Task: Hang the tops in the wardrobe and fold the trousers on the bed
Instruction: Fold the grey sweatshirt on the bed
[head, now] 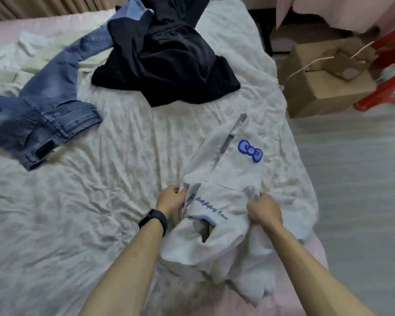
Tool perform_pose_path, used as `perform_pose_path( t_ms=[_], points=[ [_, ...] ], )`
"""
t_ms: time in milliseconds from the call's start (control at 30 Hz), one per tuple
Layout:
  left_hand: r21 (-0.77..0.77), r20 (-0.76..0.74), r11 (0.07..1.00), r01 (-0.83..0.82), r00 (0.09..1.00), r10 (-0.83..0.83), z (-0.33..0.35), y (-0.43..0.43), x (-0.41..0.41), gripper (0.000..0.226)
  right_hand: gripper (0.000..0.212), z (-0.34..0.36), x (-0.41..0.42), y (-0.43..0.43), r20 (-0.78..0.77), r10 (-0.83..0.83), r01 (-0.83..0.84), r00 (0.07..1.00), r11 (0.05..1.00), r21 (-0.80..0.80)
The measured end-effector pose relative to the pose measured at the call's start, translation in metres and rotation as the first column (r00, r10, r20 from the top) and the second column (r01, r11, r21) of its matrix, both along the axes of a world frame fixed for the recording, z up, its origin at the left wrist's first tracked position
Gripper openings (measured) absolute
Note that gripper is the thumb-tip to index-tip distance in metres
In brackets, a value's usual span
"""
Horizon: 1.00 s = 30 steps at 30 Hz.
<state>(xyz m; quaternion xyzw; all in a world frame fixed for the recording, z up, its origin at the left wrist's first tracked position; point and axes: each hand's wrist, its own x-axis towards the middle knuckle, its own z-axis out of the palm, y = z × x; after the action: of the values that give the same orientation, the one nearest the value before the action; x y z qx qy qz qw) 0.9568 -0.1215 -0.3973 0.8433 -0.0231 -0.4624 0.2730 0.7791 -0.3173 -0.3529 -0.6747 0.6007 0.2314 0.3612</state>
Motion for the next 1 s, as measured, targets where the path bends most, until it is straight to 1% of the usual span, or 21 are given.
perform_pose_path(
  t_ms=[33,67,100,133,200,233,267,300,367,433,500,567,633,667,733,800,833,900,967,1000],
  points=[
    [0.003,-0.023,1.0,0.008,1.0,-0.008,-0.002,-0.002,0.002,0.042,0.02,-0.001,-0.009,-0.009,0.042,-0.025,0.024,0.999,1.0,0.008],
    [-0.007,-0.049,1.0,-0.013,0.999,0.013,-0.002,-0.007,0.002,0.041,0.018,0.0,-0.02,-0.019,0.091,-0.057,0.055,0.994,0.998,0.014],
    [-0.021,-0.065,0.999,-0.045,0.997,0.044,0.002,-0.009,0.0,0.037,0.02,0.005,-0.029,-0.027,0.144,-0.098,0.096,0.985,0.995,0.018],
    [-0.031,-0.046,0.998,-0.052,0.998,0.05,0.008,-0.01,-0.002,0.032,0.023,0.01,-0.037,-0.034,0.188,-0.136,0.135,0.973,0.991,0.017],
    [-0.037,0.113,0.999,-0.022,0.993,0.026,0.023,-0.009,-0.009,0.032,0.031,0.022,-0.049,-0.047,0.26,-0.176,0.181,0.949,0.983,0.006],
    [-0.052,0.199,0.998,-0.038,0.979,0.047,0.032,-0.007,-0.013,0.033,0.032,0.028,-0.052,-0.051,0.283,-0.187,0.192,0.941,0.981,0.01],
    [-0.085,0.255,0.993,-0.076,0.962,0.095,0.047,-0.005,-0.018,0.031,0.032,0.04,-0.052,-0.056,0.307,-0.183,0.188,0.934,0.982,0.013],
    [-0.131,0.238,0.982,-0.138,0.957,0.166,0.056,-0.002,-0.022,0.027,0.028,0.047,-0.048,-0.059,0.32,-0.17,0.173,0.932,0.985,0.02],
    [-0.22,0.076,0.932,-0.288,0.947,0.311,0.082,0.003,-0.028,0.022,0.019,0.072,-0.038,-0.063,0.348,-0.091,0.099,0.933,0.995,-0.003],
    [-0.248,-0.146,0.878,-0.409,0.912,0.384,0.111,0.013,-0.036,0.024,0.021,0.1,-0.029,-0.062,0.392,-0.018,0.037,0.92,0.998,-0.043],
    [-0.243,-0.294,0.856,-0.456,0.876,0.383,0.144,0.029,-0.043,0.041,0.023,0.135,-0.025,-0.057,0.488,-0.012,0.034,0.873,0.999,-0.035],
    [-0.234,-0.363,0.872,-0.429,0.871,0.331,0.176,0.045,-0.05,0.053,0.023,0.168,-0.027,-0.05,0.554,0.042,-0.016,0.831,0.998,-0.053],
    [-0.274,-0.356,0.883,-0.38,0.893,0.274,0.217,0.062,-0.058,0.069,0.016,0.211,-0.034,-0.04,0.604,0.157,-0.096,0.782,0.987,-0.132],
    [-0.309,-0.304,0.884,-0.351,0.917,0.258,0.236,0.07,-0.061,0.076,0.01,0.23,-0.036,-0.034,0.62,0.21,-0.125,0.756,0.976,-0.179],
    [-0.393,-0.122,0.882,-0.26,0.966,0.23,0.275,0.084,-0.065,0.085,0.003,0.267,-0.04,-0.022,0.649,0.318,-0.162,0.691,0.943,-0.29],
    [-0.472,0.088,0.868,-0.155,0.971,0.222,0.32,0.1,-0.071,0.081,0.006,0.302,-0.049,-0.007,0.683,0.389,-0.133,0.618,0.908,-0.398],
    [-0.516,0.166,0.848,-0.117,0.958,0.233,0.345,0.11,-0.076,0.072,0.008,0.319,-0.054,0.001,0.697,0.418,-0.102,0.582,0.889,-0.447],
    [-0.568,0.285,0.821,-0.055,0.923,0.258,0.388,0.129,-0.087,0.041,0.011,0.351,-0.063,0.016,0.715,0.48,-0.046,0.509,0.844,-0.534],
    [-0.608,0.365,0.794,-0.006,0.886,0.286,0.425,0.146,-0.099,0.02,0.015,0.38,-0.071,0.026,0.719,0.54,0.02,0.437,0.794,-0.608],
    [-0.624,0.393,0.781,0.026,0.874,0.284,0.446,0.159,-0.111,0.014,0.017,0.397,-0.078,0.037,0.718,0.568,0.063,0.402,0.765,-0.641]
  ],
)
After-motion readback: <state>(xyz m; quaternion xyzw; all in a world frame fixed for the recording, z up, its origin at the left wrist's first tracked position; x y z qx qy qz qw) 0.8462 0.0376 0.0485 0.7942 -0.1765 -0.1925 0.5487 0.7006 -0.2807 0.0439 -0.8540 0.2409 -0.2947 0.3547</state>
